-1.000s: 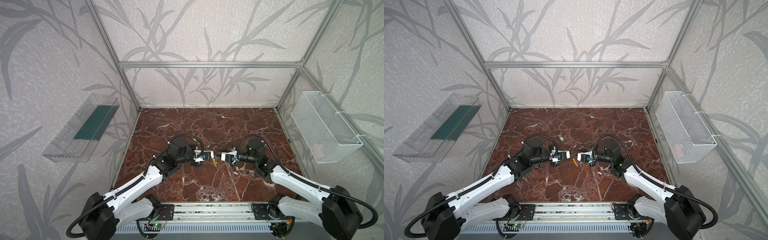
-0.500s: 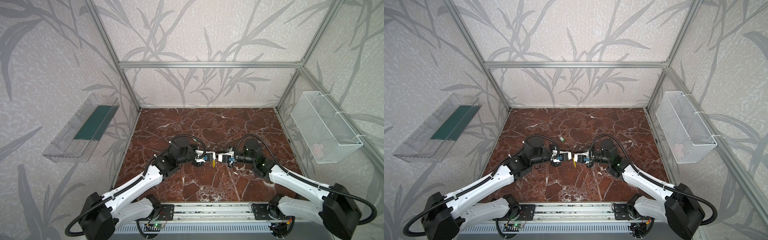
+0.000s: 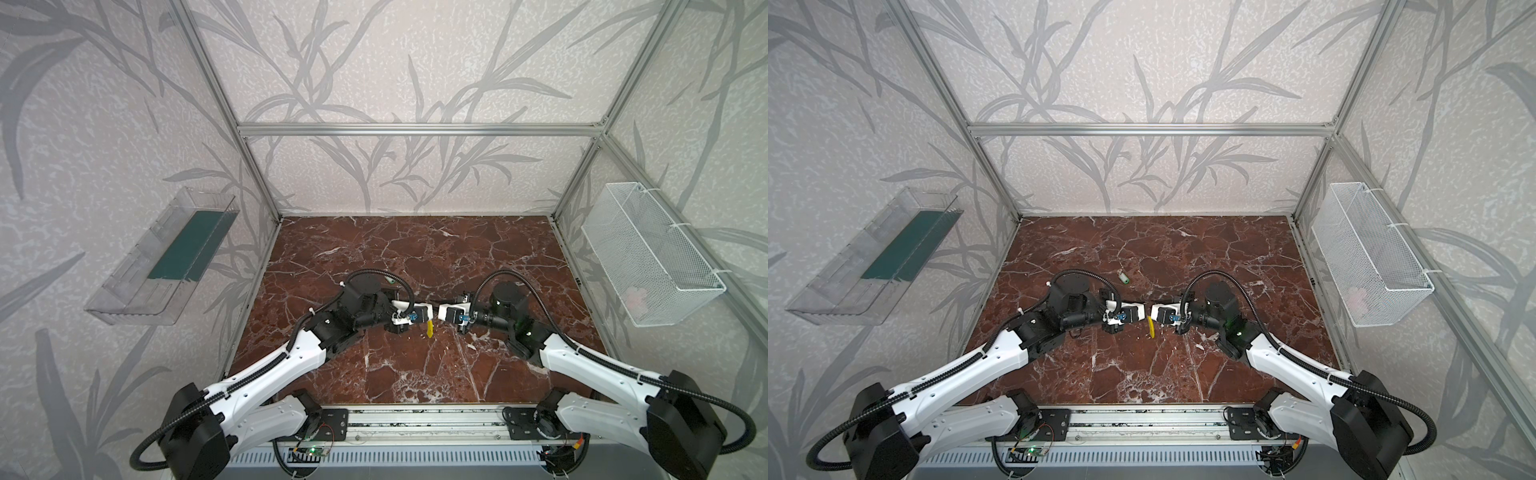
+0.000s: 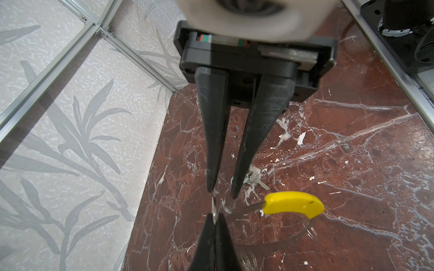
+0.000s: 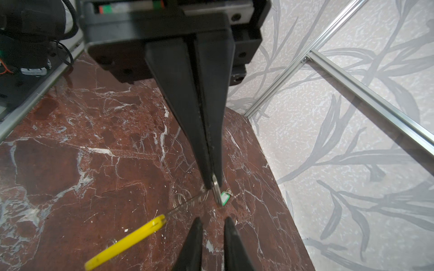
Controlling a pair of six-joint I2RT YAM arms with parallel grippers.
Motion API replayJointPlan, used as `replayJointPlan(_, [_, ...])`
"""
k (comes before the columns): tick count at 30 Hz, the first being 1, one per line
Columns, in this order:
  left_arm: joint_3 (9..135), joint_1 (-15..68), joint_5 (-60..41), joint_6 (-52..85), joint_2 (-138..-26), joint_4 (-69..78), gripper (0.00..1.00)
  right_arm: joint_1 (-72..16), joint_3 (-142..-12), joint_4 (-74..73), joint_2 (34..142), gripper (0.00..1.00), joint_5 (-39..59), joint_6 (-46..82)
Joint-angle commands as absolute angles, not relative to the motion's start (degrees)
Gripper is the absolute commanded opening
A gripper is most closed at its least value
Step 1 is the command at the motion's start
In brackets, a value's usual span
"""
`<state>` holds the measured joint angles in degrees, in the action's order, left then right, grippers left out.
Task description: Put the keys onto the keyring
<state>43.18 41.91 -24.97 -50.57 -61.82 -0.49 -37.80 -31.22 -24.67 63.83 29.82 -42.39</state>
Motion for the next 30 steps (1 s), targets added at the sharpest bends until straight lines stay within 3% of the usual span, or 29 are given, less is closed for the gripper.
replayJointPlan(1, [44.6,42.3,-25.8,-51.5,-62.2,-1.1,0.00,-37.7,-30.8,-28.2,62.5,0.20,29.6,-40.9])
replayJointPlan(11, [45.9,42.6,-25.6,-52.7,-63.3,-1.2,0.00,-37.6,-32.3,-26.8,63.7,0.20,32.8,-41.1])
replayJointPlan(22, [46.4,43.0,-27.1,-53.7,-64.0,-1.3,0.00,-37.7,-32.4,-27.8,64.5,0.09,32.3,-40.3])
replayJointPlan(28, [46.3,43.1,-28.1,-53.4,-63.8,-0.6,0.00,-37.6,-32.5,-29.3,65.9,0.10,32.5,-38.4])
replayJointPlan(30, [46.1,43.1,-28.5,-52.9,-63.7,-0.1,0.00,-37.7,-32.3,-30.2,66.3,0.06,32.4,-37.6])
